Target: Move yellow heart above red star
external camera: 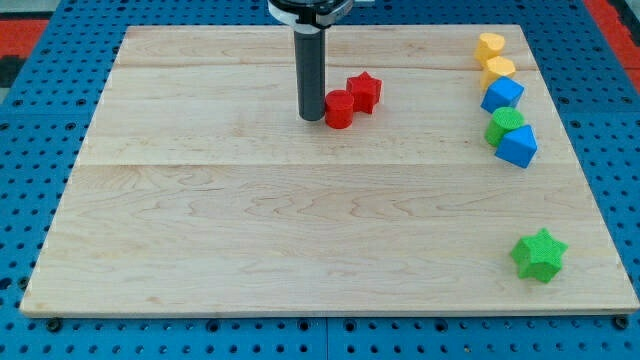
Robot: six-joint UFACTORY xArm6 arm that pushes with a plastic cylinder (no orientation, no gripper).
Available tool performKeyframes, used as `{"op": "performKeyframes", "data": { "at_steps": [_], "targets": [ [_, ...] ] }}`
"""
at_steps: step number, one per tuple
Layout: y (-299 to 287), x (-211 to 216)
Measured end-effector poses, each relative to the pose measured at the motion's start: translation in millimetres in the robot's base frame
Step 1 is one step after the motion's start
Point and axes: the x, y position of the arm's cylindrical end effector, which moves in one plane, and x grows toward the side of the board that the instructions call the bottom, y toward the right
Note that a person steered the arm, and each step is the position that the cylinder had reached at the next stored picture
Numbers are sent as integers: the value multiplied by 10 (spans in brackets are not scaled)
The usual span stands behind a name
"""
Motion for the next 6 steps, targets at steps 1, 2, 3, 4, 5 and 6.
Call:
{"op": "performKeyframes", "data": {
  "at_steps": [1,2,3,4,5,6],
  "targets": [
    [-36,-635],
    [-3,-1228],
    [358,-1602],
    [1436,-1618],
    [1922,-1632],
    [2437,-1641]
  ]
}}
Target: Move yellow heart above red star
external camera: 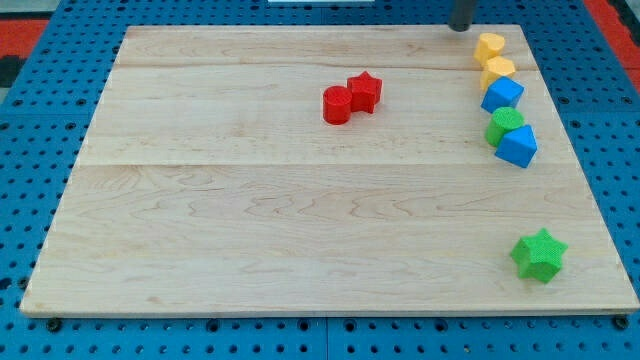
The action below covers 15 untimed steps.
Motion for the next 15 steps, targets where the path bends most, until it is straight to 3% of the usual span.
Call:
{"op": "performKeyframes", "data": {
  "at_steps": [1,2,4,8,10,12,13,14,15],
  "targets": [
    [1035,5],
    [1159,27],
    [794,415],
    [-281,243],
    [-666,569],
    [-555,4],
    [97,180],
    [188,487],
    [188,487]
  ]
}}
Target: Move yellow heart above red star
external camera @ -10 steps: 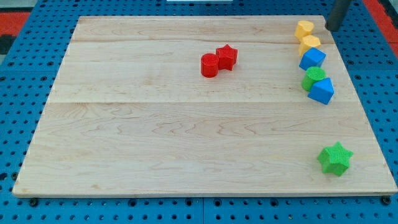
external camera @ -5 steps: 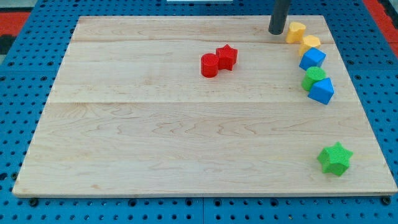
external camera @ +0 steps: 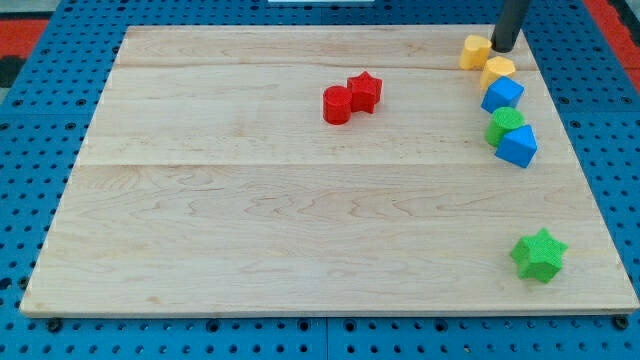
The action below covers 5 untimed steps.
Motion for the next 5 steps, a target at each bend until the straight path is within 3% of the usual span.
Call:
{"op": "performKeyframes", "data": {
  "at_steps": [2,5],
  "targets": [
    [-337,14],
    [-1115,372]
  ]
}}
